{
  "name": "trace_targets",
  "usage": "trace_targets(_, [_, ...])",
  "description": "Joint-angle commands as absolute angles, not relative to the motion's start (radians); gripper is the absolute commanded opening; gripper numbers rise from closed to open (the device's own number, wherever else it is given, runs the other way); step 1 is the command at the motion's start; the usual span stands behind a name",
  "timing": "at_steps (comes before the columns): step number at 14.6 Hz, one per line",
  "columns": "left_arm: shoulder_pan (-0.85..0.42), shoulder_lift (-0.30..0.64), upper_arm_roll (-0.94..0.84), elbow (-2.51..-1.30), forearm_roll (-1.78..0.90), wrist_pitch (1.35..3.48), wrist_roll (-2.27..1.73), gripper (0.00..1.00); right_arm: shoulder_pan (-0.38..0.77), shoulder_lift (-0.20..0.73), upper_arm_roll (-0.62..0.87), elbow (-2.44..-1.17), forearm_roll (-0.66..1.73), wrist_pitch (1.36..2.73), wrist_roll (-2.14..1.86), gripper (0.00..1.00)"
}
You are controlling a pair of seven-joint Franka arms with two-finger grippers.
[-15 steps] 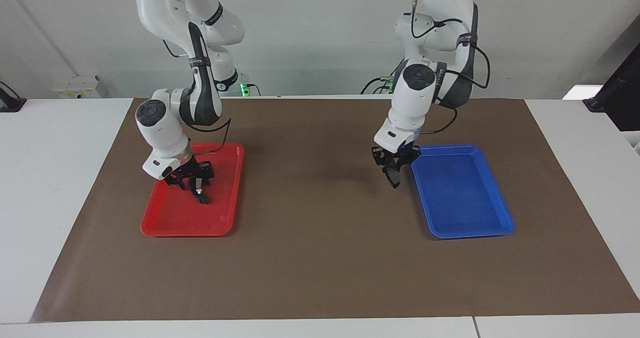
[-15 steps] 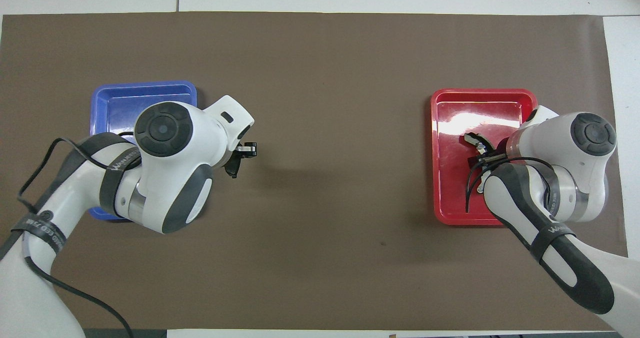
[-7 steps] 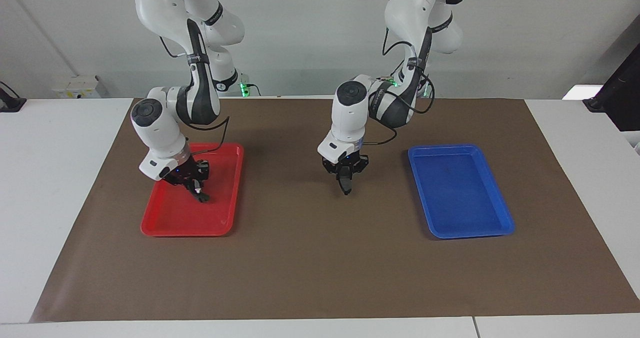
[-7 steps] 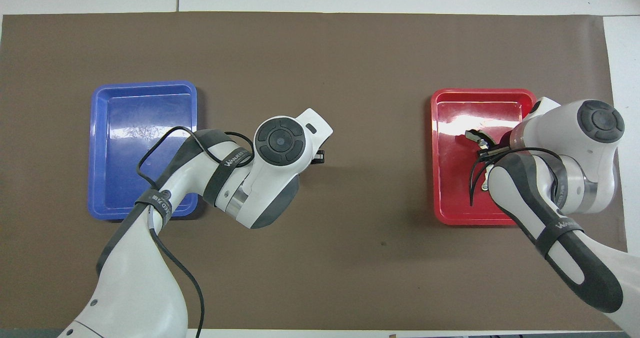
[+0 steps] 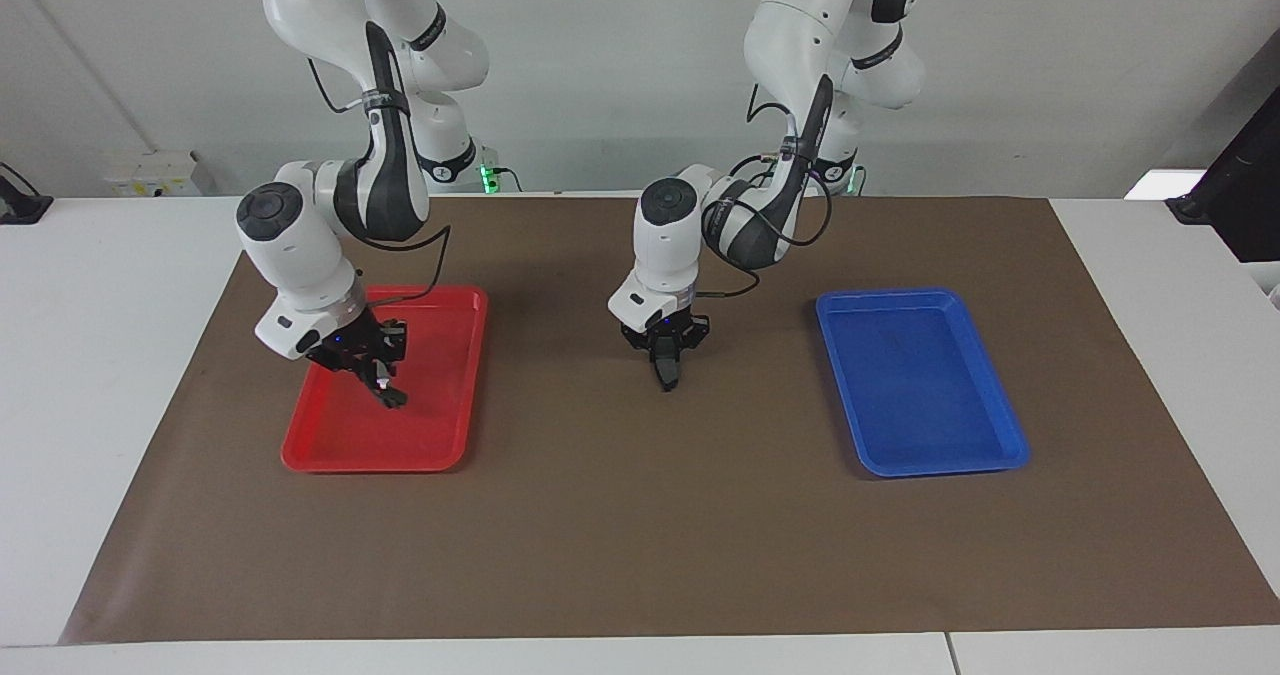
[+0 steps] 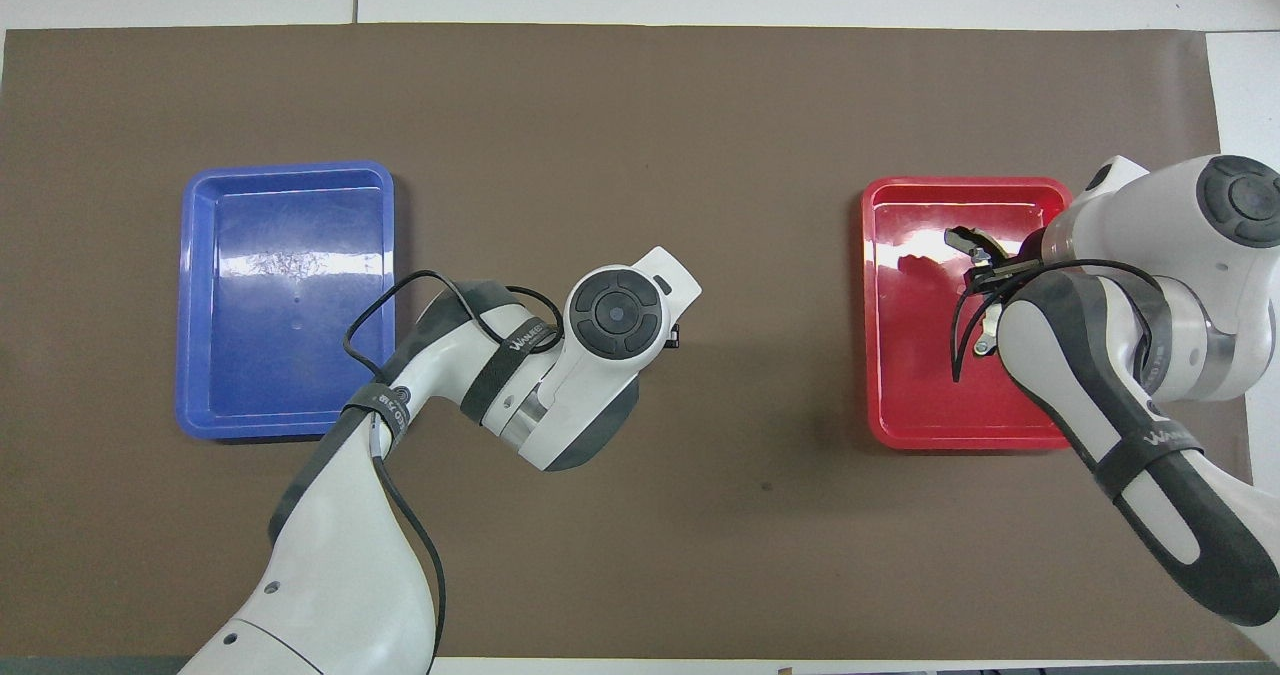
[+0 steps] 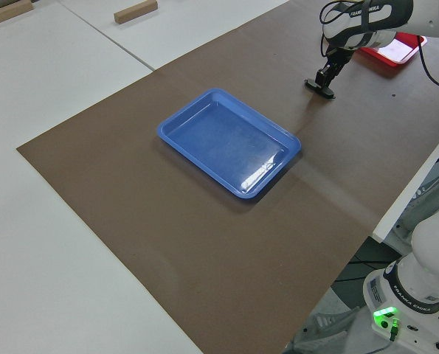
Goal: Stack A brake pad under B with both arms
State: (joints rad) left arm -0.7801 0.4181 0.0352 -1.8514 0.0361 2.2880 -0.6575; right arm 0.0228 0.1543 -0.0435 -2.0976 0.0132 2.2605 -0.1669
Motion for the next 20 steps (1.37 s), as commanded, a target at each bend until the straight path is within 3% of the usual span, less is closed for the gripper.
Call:
trace_targets(1, [-0.796, 0.419, 0.051, -1.847, 0.061, 2.283, -0.686, 0.44, 0.029, 0.132, -0.029, -2.091, 0.023, 2.235, -0.101, 0.0])
trace_targets(4, [-0.789, 0.419, 0.055, -1.847, 0.061, 2.279, -0.709, 0.95, 0.055, 0.132, -0.023, -2.089, 0.023, 2.233, -0.078, 0.0])
trace_targets(8, [-0.741, 0.391, 0.06, -1.862, 0.063, 2.273, -0.701, 0.98, 0.142, 0.133, -0.023, -2.056, 0.023, 2.191, 0.033, 0.0])
trace_targets(15, [-0.484, 0.152, 0.06, -1.927, 0.063, 2.061, -0.384, 0.98, 0.371, 0.144, -0.021, -2.034, 0.025, 2.203, 0.279, 0.0])
trace_targets(20, [-0.266, 0.045, 0.06, -1.916, 0.061, 1.961, -0.082, 0.98, 0.541, 0.314, -0.021, -1.852, 0.021, 2.206, 0.466, 0.0])
